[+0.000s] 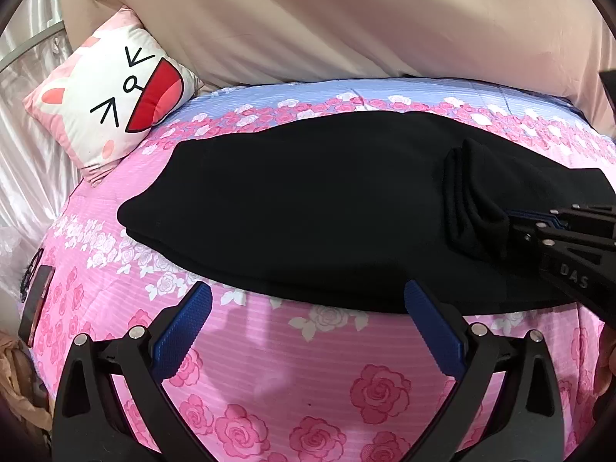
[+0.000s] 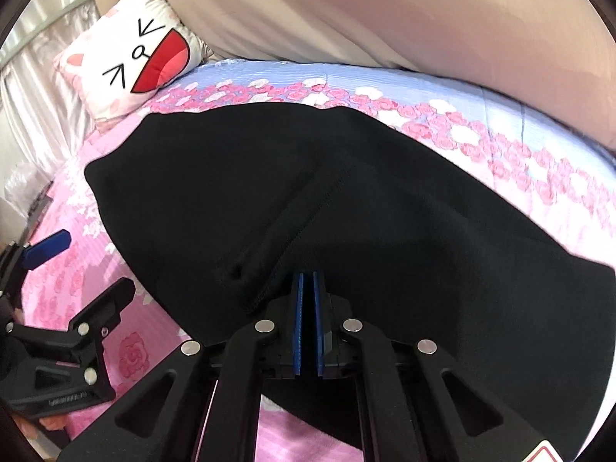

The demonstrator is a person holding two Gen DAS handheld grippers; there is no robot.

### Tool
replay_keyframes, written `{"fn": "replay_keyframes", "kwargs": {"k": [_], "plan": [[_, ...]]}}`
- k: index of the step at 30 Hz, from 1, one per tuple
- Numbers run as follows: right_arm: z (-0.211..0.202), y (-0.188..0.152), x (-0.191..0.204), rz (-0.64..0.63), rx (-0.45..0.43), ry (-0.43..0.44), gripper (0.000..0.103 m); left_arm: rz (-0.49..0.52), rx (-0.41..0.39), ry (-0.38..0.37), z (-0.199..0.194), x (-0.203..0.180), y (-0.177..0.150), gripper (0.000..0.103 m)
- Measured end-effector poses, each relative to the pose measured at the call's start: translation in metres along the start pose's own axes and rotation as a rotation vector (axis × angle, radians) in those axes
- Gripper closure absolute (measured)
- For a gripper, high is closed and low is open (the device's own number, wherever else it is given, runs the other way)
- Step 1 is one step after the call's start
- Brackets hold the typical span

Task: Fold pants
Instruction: 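Lift the trouser end with the right gripper and fold it over the trousers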

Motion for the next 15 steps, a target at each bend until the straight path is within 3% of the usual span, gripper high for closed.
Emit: {"fn": "replay_keyframes", "kwargs": {"k": [15], "plan": [[0.014,0.007,0.03,-0.2,-0.006,-0.207,0.095,-0.02,0.038,0.007,0.009,0.007,-0.008,0.005]]}}
Point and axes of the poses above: each gripper's, at about its wrist camera, not at the fingertips, and z roughly the way its jaws point, x to its left, y to its top, the point moved 7 cm from there along z, roughly the way its jaws point, and after that the axes turned 4 degrees about z, right-handed, at the moved point
